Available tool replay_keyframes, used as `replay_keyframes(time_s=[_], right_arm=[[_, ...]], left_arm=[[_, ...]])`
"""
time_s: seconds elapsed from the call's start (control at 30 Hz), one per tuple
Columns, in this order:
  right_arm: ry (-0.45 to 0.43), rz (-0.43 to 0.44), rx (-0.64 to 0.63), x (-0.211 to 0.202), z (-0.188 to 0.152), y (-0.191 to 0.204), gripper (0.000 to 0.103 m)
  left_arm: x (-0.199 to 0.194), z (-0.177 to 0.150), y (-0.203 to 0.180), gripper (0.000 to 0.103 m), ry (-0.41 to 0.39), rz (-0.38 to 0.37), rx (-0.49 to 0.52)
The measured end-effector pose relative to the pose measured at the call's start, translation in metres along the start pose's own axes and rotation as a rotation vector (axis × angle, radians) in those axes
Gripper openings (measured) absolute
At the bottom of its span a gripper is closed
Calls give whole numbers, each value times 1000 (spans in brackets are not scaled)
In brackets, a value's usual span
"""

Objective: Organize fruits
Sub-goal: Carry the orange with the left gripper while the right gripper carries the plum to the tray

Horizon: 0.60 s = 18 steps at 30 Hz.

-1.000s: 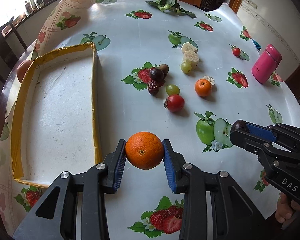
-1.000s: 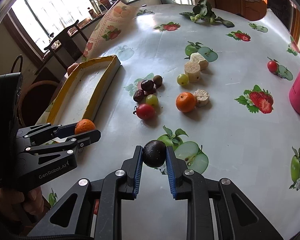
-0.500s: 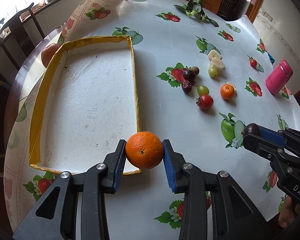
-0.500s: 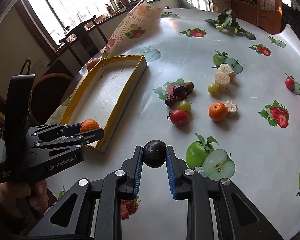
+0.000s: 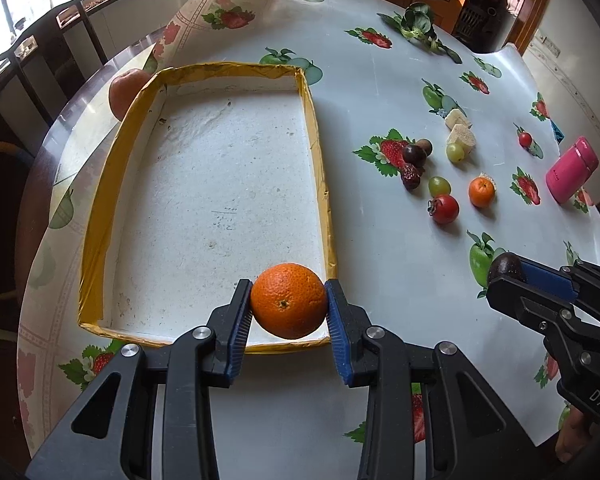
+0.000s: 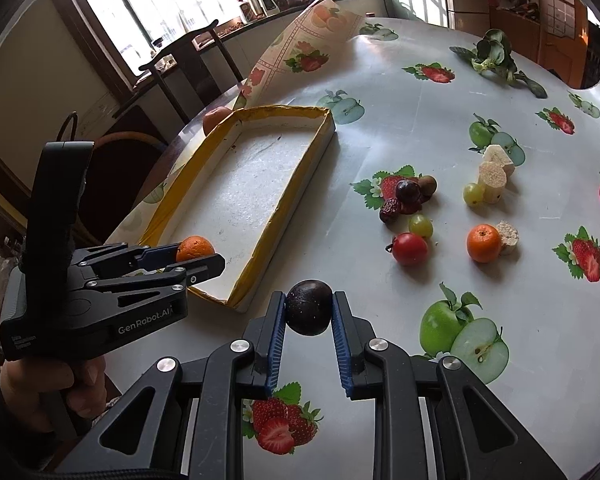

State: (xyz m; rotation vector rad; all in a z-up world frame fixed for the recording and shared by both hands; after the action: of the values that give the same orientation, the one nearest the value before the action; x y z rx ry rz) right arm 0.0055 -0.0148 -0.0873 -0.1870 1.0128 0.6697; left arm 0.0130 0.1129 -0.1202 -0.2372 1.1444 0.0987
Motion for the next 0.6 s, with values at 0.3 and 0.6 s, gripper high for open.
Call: replay_keyframes(time_s=[0.3, 0.6], right_arm=[[10, 36, -32, 21, 16, 24, 23], [45, 102, -122, 66, 37, 67, 23]], left_arm=[[9, 5, 36, 33, 15, 24, -61], [25, 14, 81, 33, 35, 54, -132]])
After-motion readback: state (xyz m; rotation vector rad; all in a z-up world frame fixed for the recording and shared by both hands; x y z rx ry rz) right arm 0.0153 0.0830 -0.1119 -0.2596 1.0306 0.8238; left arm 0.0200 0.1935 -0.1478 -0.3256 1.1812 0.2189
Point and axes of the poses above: each gripper's, at about its wrist camera, not at the fingertips, and x roughly the way its jaws point, y to its left, z to its top, the point moved 9 cm from there along x, roughly the way its jaws point, and after that the axes turned 11 degrees about -x, right-handed, at the moved point
